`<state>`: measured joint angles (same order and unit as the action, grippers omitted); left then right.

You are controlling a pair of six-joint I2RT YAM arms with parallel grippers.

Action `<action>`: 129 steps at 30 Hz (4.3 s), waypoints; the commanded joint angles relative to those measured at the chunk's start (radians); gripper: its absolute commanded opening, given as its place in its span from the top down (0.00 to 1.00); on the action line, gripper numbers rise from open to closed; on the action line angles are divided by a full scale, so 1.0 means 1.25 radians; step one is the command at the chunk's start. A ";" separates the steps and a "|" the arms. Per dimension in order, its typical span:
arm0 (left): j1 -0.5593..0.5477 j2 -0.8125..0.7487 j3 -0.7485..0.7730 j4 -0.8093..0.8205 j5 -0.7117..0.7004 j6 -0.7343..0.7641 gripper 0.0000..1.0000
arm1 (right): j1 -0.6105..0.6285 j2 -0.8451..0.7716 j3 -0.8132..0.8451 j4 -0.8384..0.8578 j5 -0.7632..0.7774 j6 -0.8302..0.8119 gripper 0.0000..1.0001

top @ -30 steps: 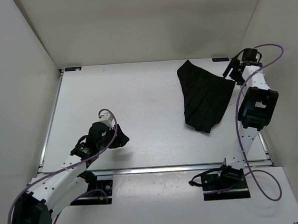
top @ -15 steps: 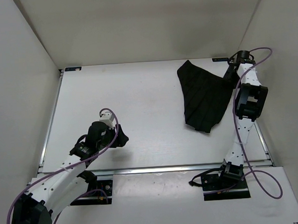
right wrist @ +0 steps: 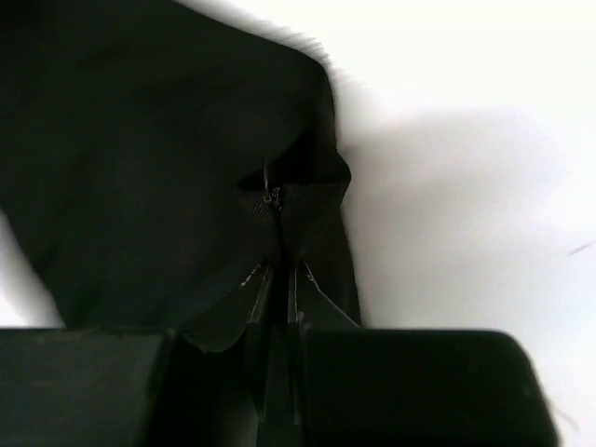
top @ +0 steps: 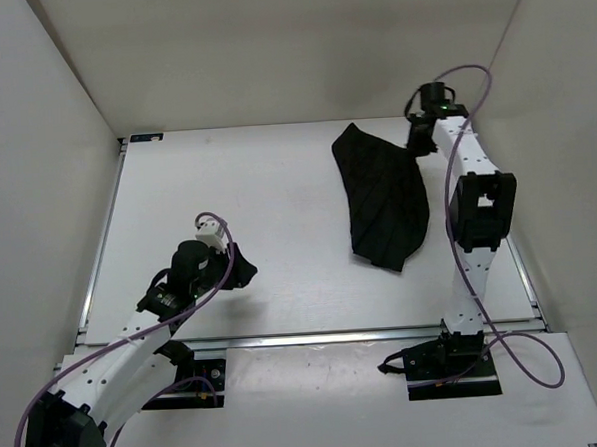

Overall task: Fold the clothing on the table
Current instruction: Move the skirt to the center of the board, then flatten the skirt out

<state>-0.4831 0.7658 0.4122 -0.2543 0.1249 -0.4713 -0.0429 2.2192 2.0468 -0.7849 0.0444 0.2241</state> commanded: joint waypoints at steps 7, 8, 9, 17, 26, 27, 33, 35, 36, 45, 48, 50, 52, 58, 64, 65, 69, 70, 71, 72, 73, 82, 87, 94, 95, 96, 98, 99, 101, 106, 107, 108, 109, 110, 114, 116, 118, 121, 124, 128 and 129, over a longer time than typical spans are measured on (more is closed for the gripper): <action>-0.016 0.014 0.189 -0.002 0.012 0.109 0.41 | 0.229 -0.538 -0.473 0.072 -0.092 0.098 1.00; -0.021 0.035 0.225 -0.006 0.021 0.113 0.45 | 0.234 -0.561 -0.526 0.061 -0.092 0.107 1.00; -0.021 0.046 0.240 -0.004 0.041 0.117 0.46 | 0.245 -0.622 -0.578 0.048 -0.088 0.124 1.00; -0.010 0.157 0.304 0.077 0.106 0.117 0.38 | 0.095 -0.948 -0.866 -0.035 -0.158 0.141 1.00; -0.026 0.526 0.458 0.092 0.153 0.005 0.42 | 0.077 -0.990 -0.975 0.008 -0.202 0.121 1.00; -0.027 0.587 0.497 0.093 0.165 -0.009 0.43 | 0.087 -0.988 -0.974 0.013 -0.202 0.125 1.00; -0.037 0.889 0.740 0.029 0.192 -0.022 0.46 | 0.079 -0.988 -0.993 0.031 -0.239 0.120 1.00; -0.037 0.960 0.806 0.018 0.174 -0.014 0.47 | 0.079 -0.990 -0.992 0.027 -0.248 0.121 1.00; -0.039 0.978 0.824 -0.003 0.170 -0.006 0.46 | 0.081 -0.986 -0.986 0.027 -0.249 0.121 1.00; -0.022 1.119 0.936 -0.057 0.088 0.027 0.42 | 0.060 -0.980 -0.980 0.038 -0.291 0.116 1.00; -0.010 1.143 0.933 -0.029 0.116 0.008 0.39 | 0.082 -0.977 -0.969 0.039 -0.276 0.123 1.00; -0.006 1.167 0.949 -0.019 0.170 -0.007 0.40 | 0.077 -0.975 -0.966 0.032 -0.287 0.125 1.00; -0.004 1.190 0.965 -0.004 0.207 -0.024 0.44 | 0.072 -0.979 -0.975 0.034 -0.294 0.118 1.00; -0.026 1.226 1.014 -0.024 0.256 -0.024 0.49 | 0.043 -0.991 -0.966 0.031 -0.303 0.108 1.00; -0.016 1.240 1.002 0.007 0.394 -0.093 0.92 | 0.044 -0.992 -0.978 0.032 -0.312 0.115 1.00; -0.011 1.227 0.981 0.045 0.424 -0.084 1.00 | 0.049 -0.990 -0.974 0.038 -0.317 0.115 1.00; 0.018 1.150 0.842 0.262 0.485 -0.210 1.00 | 0.045 -1.005 -0.954 0.025 -0.324 0.119 1.00; 0.028 1.113 0.797 0.284 0.481 -0.240 1.00 | 0.043 -1.007 -0.949 0.025 -0.329 0.118 1.00; 0.039 1.080 0.768 0.315 0.482 -0.254 1.00 | 0.037 -1.014 -0.939 0.019 -0.322 0.121 1.00; 0.044 1.061 0.756 0.318 0.481 -0.255 1.00 | 0.038 -1.018 -0.932 0.019 -0.330 0.118 1.00; 0.057 1.027 0.742 0.311 0.474 -0.254 1.00 | 0.037 -1.022 -0.923 0.016 -0.335 0.116 1.00; 0.135 0.680 0.614 0.265 0.458 -0.276 1.00 | 0.060 -1.082 -0.802 0.008 -0.394 0.108 1.00; 0.193 0.459 0.610 0.224 0.431 -0.319 1.00 | 0.081 -1.122 -0.705 0.015 -0.399 0.077 1.00; 0.220 0.251 0.596 0.151 0.332 -0.343 1.00 | 0.004 -1.185 -0.603 0.087 -0.464 0.109 1.00; 0.218 0.243 0.594 0.145 0.327 -0.351 1.00 | -0.023 -1.183 -0.597 0.100 -0.500 0.113 1.00; 0.222 0.234 0.602 0.140 0.314 -0.349 1.00 | -0.050 -1.168 -0.593 0.114 -0.546 0.119 1.00; 0.233 0.235 0.615 0.109 0.301 -0.347 1.00 | -0.082 -1.142 -0.603 0.178 -0.630 0.165 1.00; 0.238 0.243 0.624 0.104 0.296 -0.345 1.00 | -0.086 -1.120 -0.611 0.204 -0.667 0.184 1.00; 0.249 0.261 0.622 0.105 0.288 -0.337 1.00 | -0.048 -1.096 -0.662 0.292 -0.648 0.232 1.00; 0.283 0.421 0.712 0.148 0.320 -0.345 1.00 | 0.192 -0.962 -0.645 0.395 -0.410 0.146 0.99; 0.285 0.445 0.741 0.146 0.317 -0.343 1.00 | 0.190 -0.895 -0.606 0.404 -0.416 0.147 1.00; 0.285 0.497 0.799 0.145 0.317 -0.340 1.00 | 0.166 -0.832 -0.593 0.448 -0.461 0.153 1.00; 0.290 0.539 0.856 0.143 0.314 -0.336 1.00 | 0.141 -0.775 -0.545 0.467 -0.501 0.171 1.00; 0.297 0.583 0.916 0.155 0.311 -0.330 1.00 | 0.128 -0.746 -0.478 0.482 -0.512 0.177 1.00; 0.357 0.673 1.025 0.183 0.305 -0.370 1.00 | 0.120 -0.556 -0.168 0.404 -0.481 0.109 1.00; 0.408 0.665 0.998 0.243 0.331 -0.413 1.00 | 0.093 -0.488 -0.045 0.348 -0.518 0.092 1.00; 0.429 0.648 0.961 0.257 0.343 -0.418 1.00 | 0.080 -0.438 0.019 0.303 -0.541 0.083 1.00; 0.423 0.596 0.853 0.287 0.363 -0.406 1.00 | 0.070 -0.477 -0.105 0.274 -0.549 0.045 1.00; 0.368 0.519 0.662 0.328 0.387 -0.405 1.00 | 0.076 -0.605 -0.399 0.344 -0.524 0.031 1.00; 0.295 0.387 0.357 0.325 0.380 -0.389 0.87 | 0.086 -0.797 -0.733 0.395 -0.475 0.068 0.97; 0.281 0.351 0.263 0.318 0.379 -0.394 0.77 | 0.097 -0.819 -0.819 0.370 -0.464 0.084 0.90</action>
<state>-0.0834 1.3174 0.9508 0.1486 0.5873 -0.9672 0.0650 1.3006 1.2068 -0.3241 -0.5919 0.3145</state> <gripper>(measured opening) 0.176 0.089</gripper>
